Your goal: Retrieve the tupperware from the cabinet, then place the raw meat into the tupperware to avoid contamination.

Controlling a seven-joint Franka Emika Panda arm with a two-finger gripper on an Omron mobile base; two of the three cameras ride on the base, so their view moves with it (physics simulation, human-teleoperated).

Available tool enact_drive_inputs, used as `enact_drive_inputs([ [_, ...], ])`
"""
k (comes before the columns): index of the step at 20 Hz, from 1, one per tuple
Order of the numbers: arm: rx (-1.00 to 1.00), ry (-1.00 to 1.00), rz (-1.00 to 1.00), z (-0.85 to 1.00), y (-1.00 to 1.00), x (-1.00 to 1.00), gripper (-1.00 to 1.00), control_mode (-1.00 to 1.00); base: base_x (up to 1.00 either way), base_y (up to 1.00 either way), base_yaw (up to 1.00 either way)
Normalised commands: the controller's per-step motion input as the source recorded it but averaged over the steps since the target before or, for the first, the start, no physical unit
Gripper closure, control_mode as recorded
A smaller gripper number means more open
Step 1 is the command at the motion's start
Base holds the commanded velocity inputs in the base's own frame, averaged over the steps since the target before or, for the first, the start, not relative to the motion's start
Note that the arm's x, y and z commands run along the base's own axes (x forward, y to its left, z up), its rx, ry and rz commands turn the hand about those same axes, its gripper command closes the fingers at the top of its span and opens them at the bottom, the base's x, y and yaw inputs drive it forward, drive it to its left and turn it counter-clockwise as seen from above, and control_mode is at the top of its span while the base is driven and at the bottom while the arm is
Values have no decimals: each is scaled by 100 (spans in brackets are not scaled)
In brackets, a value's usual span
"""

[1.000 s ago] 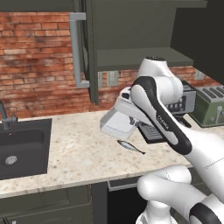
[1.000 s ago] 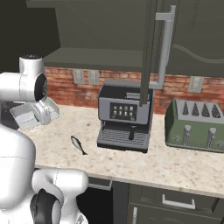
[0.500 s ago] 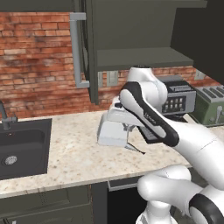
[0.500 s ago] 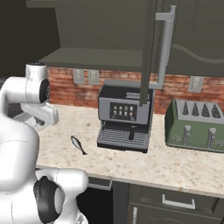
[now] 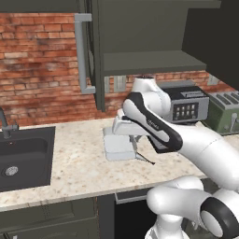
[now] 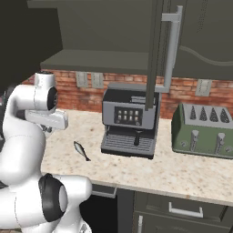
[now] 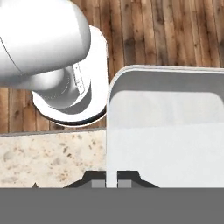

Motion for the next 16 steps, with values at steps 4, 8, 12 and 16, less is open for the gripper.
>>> enact_drive_inputs([
  [4,2,0,22,-24,10,33,100,-100,0,0,0],
  [8,0,0,19,-22,18,43,100,-100,0,0,0],
  [12,-1,0,13,-36,10,53,100,-100,0,0,0],
  [16,-4,0,6,-39,6,48,100,-100,0,0,0],
])
